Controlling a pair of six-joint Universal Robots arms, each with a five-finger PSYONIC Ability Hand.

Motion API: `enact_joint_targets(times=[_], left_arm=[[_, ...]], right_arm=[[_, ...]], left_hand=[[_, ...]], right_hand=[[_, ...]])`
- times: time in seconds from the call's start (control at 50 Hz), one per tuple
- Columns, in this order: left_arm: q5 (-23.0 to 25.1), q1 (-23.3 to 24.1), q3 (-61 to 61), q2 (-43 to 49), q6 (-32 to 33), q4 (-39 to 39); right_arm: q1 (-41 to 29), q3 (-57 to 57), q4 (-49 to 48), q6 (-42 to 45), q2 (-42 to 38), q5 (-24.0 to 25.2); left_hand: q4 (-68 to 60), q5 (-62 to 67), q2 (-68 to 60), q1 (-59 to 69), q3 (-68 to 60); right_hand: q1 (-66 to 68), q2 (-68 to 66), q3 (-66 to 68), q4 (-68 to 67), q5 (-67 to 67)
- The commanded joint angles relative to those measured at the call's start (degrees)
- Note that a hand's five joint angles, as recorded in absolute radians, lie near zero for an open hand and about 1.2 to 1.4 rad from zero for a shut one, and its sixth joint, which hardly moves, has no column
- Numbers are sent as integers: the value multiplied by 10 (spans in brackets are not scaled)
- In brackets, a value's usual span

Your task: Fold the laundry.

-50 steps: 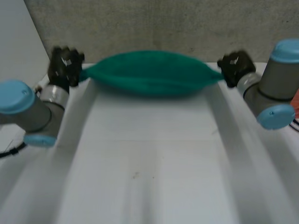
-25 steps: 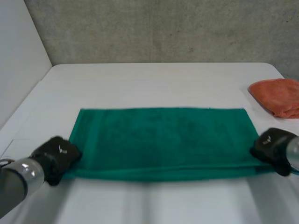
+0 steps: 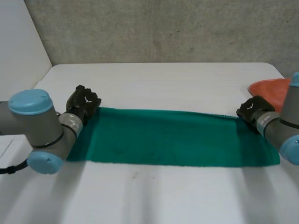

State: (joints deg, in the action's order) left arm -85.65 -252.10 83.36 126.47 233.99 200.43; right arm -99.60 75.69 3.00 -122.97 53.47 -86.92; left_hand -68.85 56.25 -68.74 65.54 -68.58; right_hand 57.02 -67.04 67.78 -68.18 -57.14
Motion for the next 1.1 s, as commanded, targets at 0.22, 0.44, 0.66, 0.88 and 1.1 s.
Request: enact_joint_targets(times=[0.22, 0.44, 0.66, 0.88, 1.1], left_arm=[[-4, 35, -28, 48, -3, 18], [-7, 35, 101, -108, -113, 16], [-4, 36, 157, -167, -259, 16], [-3, 35, 157, -162, -260, 16], [-5, 36, 162, -164, -260, 16]], right_arm=[[1, -69, -59, -113, -18, -56], [75, 128, -15, -204, 186, 97], [166, 288, 0, -194, 209, 212], [178, 304, -114, -191, 135, 214], [235, 285, -122, -160, 129, 173]], left_hand=[[588, -562, 587, -555, 586], [588, -562, 587, -555, 586], [586, -560, 585, -553, 584], [588, -562, 587, -555, 585], [588, -562, 587, -555, 586]], right_hand=[[-470, 570, -578, 582, 571], [-470, 570, -578, 582, 571], [-404, 504, -511, 515, 505], [-61, 161, -169, 173, 162], [230, -130, 122, -118, -129]])
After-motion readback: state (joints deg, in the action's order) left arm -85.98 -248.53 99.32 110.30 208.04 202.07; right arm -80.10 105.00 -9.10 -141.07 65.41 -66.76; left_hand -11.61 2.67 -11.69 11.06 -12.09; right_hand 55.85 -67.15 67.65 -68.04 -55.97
